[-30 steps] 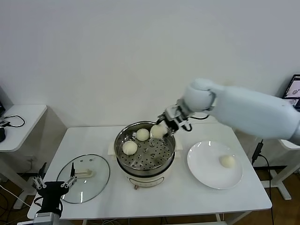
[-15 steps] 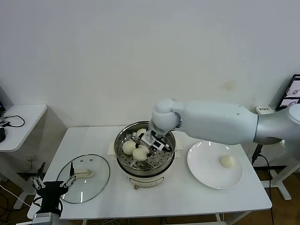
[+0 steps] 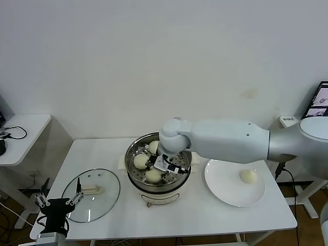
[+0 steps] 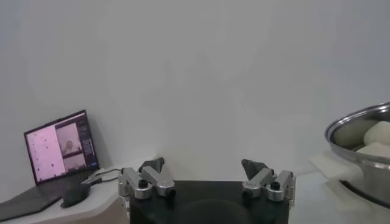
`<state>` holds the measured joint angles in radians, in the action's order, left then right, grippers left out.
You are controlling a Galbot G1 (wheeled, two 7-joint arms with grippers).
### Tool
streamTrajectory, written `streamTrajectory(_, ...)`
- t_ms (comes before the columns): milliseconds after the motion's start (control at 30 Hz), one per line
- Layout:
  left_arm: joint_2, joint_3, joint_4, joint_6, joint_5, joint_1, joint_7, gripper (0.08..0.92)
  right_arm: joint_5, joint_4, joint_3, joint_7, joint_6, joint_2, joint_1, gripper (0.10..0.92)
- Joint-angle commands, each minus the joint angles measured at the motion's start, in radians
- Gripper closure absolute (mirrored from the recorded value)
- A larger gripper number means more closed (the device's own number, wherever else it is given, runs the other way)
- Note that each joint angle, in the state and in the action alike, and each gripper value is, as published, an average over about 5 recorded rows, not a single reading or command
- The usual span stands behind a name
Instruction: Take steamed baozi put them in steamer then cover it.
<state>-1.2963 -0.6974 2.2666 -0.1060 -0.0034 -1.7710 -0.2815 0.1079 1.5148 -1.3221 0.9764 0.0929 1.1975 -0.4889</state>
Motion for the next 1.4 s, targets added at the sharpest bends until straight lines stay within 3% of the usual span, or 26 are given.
streamTrajectory(33,0.000,0.001,0.000,0.000,0.001,0.000,-0.001,0.177,0.033,0.006,-0.008,0.003,0.029,0.010,0.002,0.420)
streamTrajectory(267,0.001,0.000,0.002,0.000,0.001,-0.002,-0.001,0.177,0.010,0.030,0.009,0.001,0.026,-0.020,-0.023,0.243)
streamTrajectory(367,0.005,-0.002,0.003,-0.001,0.001,-0.002,0.000,0.177,-0.008,0.045,0.025,0.007,0.019,-0.051,-0.050,0.209)
streamTrajectory(600,0.021,-0.011,0.002,-0.001,-0.001,0.002,0.001,0.177,-0.071,0.067,0.093,0.039,-0.041,-0.174,-0.102,0.203)
streamTrajectory(800,0.039,-0.014,-0.005,-0.001,-0.001,0.012,0.002,0.177,-0.192,0.064,0.158,0.081,-0.275,-0.317,-0.106,0.203)
streamTrajectory(1033,0.057,-0.004,-0.010,-0.001,-0.001,0.018,0.003,0.177,-0.249,0.094,0.226,0.061,-0.447,-0.506,-0.038,0.203)
streamTrajectory(1400,0.076,0.023,-0.018,-0.001,0.002,0.033,0.005,0.177,-0.128,0.108,0.466,0.039,-0.501,-0.784,0.300,0.203)
